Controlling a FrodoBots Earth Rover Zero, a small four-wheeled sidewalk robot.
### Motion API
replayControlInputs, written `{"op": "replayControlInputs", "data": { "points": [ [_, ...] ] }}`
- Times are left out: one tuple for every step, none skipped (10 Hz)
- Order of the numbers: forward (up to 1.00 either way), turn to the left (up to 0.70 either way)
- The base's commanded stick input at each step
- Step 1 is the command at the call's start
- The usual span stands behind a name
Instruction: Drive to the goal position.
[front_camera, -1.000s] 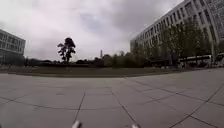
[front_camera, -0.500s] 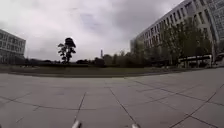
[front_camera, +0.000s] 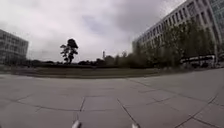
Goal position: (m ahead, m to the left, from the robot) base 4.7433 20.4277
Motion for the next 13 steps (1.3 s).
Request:
{"op": "replayControlInputs", "data": {
  "points": [
    [0.7,0.35],
    [0.7,0.35],
    [0.7,0.35],
    [0.68,0.34],
    [0.64,0.32],
    [0.57,0.47],
    [0.55,0.55],
    [0.55,0.55],
    [0.54,0.54],
    [0.52,0.54],
    [0.35,0.69],
    [0.26,0.52],
    [0.23,0.48]
  ]
}}
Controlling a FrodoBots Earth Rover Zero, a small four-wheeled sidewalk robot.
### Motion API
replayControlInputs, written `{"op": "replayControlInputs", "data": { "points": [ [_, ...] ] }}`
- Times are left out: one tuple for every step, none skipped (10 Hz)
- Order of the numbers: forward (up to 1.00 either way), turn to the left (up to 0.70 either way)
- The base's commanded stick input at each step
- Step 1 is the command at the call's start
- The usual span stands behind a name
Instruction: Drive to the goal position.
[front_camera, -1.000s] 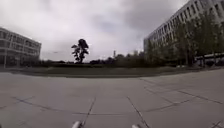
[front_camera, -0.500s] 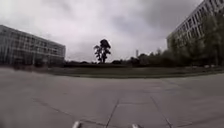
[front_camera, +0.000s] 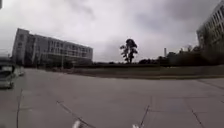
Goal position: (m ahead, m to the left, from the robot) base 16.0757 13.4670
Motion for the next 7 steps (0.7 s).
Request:
{"op": "replayControlInputs", "data": {
  "points": [
    [0.23,0.47],
    [0.28,0.43],
    [0.48,0.26],
    [0.68,0.1],
    [0.7,0.04],
    [0.7,0.0],
    [0.7,0.0]
  ]
}}
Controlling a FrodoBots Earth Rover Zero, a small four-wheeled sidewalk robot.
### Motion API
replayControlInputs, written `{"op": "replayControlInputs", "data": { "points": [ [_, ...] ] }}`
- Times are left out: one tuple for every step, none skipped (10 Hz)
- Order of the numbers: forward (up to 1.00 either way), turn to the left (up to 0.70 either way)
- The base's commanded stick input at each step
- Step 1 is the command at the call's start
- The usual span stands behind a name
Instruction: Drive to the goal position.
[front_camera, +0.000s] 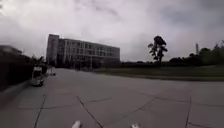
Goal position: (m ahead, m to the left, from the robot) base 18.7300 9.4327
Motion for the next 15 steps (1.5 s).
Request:
{"op": "replayControlInputs", "data": {
  "points": [
    [0.7,0.13],
    [0.7,0.26],
    [0.7,0.35],
    [0.7,0.35],
    [0.7,0.35],
    [0.7,0.35],
    [0.7,0.35],
    [0.7,0.35],
    [0.7,0.35],
    [0.7,0.35],
    [0.7,0.35],
    [0.7,0.21],
    [0.7,0.05],
    [0.7,0.0],
    [0.7,0.0]
  ]
}}
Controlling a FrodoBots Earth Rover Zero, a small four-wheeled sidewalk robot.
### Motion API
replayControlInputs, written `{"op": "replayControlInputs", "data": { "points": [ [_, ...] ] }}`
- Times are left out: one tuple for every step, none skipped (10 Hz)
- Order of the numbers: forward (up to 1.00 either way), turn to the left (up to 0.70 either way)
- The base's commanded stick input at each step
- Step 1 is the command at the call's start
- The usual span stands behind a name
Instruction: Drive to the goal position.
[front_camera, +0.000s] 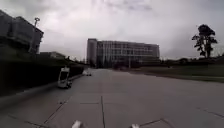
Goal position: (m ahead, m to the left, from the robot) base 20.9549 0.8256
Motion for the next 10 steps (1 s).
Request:
{"op": "replayControlInputs", "data": {
  "points": [
    [0.7,0.0],
    [0.7,0.0],
    [0.7,0.07],
    [0.7,0.11],
    [0.7,0.13],
    [0.7,0.11],
    [0.7,0.0],
    [0.7,0.0],
    [0.7,0.0],
    [0.7,0.0]
  ]
}}
